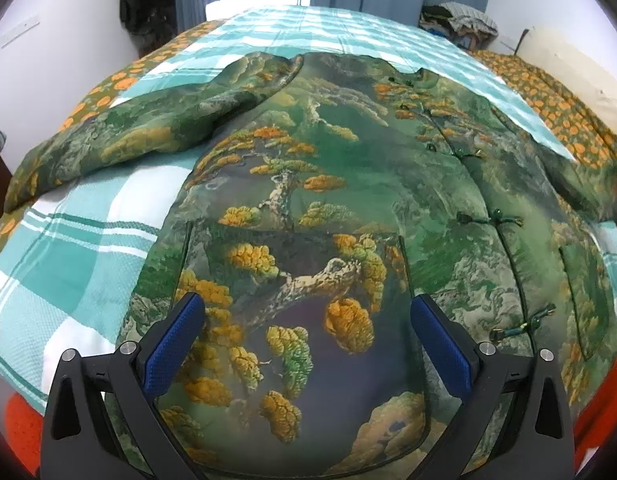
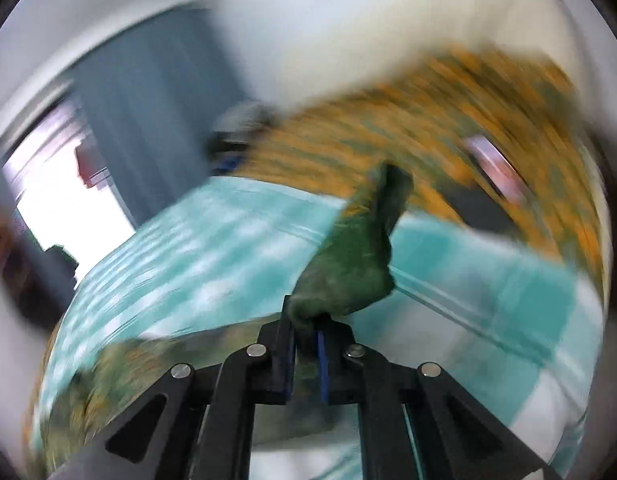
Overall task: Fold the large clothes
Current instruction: 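Grasp the sleeve with the right tool and fold it across the jacket front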
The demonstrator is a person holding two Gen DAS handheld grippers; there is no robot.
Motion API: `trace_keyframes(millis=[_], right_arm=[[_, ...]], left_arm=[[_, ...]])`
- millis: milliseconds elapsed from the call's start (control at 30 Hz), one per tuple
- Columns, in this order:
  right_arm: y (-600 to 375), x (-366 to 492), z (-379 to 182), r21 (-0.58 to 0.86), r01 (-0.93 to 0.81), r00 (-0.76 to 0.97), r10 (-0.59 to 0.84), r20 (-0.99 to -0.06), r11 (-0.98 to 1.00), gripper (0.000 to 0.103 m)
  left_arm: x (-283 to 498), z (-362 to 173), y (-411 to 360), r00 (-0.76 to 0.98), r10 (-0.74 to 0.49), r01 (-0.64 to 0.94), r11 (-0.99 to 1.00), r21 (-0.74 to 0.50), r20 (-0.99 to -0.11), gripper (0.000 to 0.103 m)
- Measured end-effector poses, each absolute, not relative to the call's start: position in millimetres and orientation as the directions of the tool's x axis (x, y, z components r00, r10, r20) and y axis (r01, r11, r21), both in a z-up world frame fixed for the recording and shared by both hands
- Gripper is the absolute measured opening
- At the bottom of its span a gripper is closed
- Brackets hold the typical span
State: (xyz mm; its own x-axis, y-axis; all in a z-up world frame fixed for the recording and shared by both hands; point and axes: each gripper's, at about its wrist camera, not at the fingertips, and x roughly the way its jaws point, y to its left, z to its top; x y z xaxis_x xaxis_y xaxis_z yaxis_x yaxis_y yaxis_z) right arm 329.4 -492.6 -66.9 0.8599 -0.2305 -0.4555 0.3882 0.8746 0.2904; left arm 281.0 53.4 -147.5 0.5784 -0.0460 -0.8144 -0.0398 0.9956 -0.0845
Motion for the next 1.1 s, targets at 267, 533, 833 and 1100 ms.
trace_keyframes(millis=[267, 533, 833, 1100], right_arm=[[-315.8, 348.9, -33.2, 0.157, -0.014, 0.888, 0.085, -0.451, 0.987, 0.008], [-214.9, 345.7, -119.2, 0.120, -0.158, 0.734, 0.198, -0.650, 0.980, 0.012], [-204.3, 289.5, -159.4, 0.209, -0.246, 0.594, 0.318, -0.739, 0.947, 0.064], [-225.0, 232.9, -138.1, 0.232, -0.248, 0.652, 0.340, -0.678, 0.940, 0.068]], left_arm=[[271.3, -129.5, 55.7, 0.615, -0.059, -0.024, 0.995, -0.094, -0.786, 0.102], [270.3, -126.5, 60.4, 0.601, -0.084, -0.012, 0.993, -0.113, -0.795, 0.102], [308.5, -99.3, 19.0, 0.544, -0.350, 0.147, 0.935, -0.324, -0.763, 0.102], [412.6, -150.5, -74.3, 0.302, -0.449, 0.193, 0.893, -0.407, -0.841, 0.101]])
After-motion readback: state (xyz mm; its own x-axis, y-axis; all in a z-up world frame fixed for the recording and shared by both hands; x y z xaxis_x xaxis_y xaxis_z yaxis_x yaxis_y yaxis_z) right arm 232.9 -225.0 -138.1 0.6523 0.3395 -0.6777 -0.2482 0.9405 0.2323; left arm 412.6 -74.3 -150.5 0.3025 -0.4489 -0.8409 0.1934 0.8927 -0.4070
